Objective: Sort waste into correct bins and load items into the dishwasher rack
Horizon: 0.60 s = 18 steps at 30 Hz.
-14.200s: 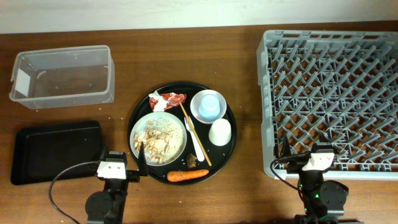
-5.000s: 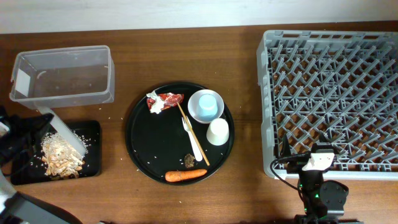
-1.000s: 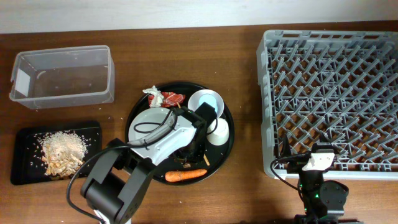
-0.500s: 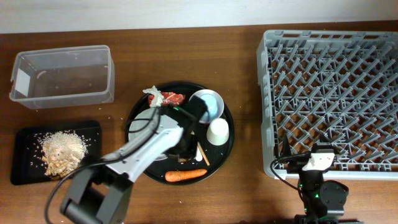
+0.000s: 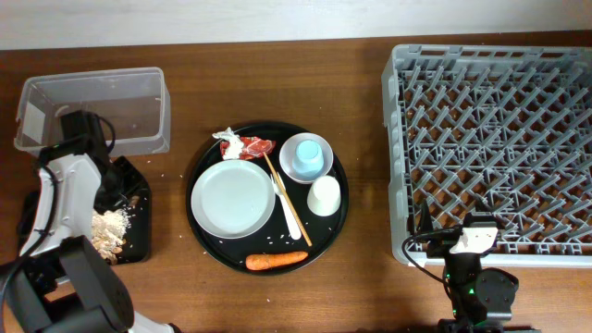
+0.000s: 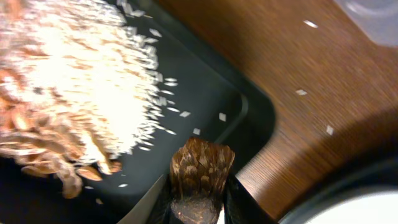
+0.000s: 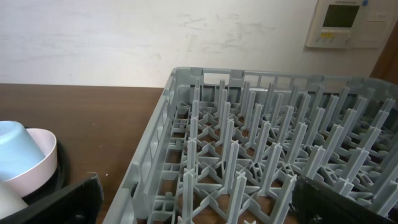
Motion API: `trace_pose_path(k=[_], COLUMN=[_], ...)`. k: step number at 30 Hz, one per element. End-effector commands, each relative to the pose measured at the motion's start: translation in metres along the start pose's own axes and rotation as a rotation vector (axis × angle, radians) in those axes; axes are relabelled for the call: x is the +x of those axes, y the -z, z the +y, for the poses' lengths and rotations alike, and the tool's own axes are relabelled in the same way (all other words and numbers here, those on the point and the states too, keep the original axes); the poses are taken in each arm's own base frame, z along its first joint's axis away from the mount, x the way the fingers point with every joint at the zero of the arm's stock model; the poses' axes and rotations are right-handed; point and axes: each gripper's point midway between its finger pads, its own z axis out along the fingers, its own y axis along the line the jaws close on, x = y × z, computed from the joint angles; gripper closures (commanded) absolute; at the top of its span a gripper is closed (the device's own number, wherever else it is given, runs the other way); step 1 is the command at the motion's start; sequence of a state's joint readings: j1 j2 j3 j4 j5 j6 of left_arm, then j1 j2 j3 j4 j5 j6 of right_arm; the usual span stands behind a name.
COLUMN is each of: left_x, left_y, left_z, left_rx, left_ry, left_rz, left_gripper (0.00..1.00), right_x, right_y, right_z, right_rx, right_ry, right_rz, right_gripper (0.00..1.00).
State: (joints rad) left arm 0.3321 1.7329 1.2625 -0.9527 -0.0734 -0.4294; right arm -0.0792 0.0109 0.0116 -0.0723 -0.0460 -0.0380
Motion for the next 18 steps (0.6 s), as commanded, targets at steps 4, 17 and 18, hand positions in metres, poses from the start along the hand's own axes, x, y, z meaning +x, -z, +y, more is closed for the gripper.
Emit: trace_pose_path(k=[4, 17, 18], left_x=[-0.017, 0.048, 0.066], left_y=[0.012, 0.121, 0.134], left_z=[0.029, -0.063, -0.078], left_rx=[-0.051, 0.475, 0.503], left_ry=[0.117, -0.234, -0.325], left_rz=[-0.054, -0.033, -0.047], left_gripper=[0.61, 0.53, 0.51], right_x=[0.002, 0.002, 0.002], right_y=[0.000, 0.000, 0.000], right_z=[-0.002, -0.002, -0.002], right_rx=[0.011, 0.011, 0.011], right_ry=[0.007, 0.006, 0.007], right_rz=[0.002, 0.002, 0.002], right_gripper=[0.01, 0.01, 0.01])
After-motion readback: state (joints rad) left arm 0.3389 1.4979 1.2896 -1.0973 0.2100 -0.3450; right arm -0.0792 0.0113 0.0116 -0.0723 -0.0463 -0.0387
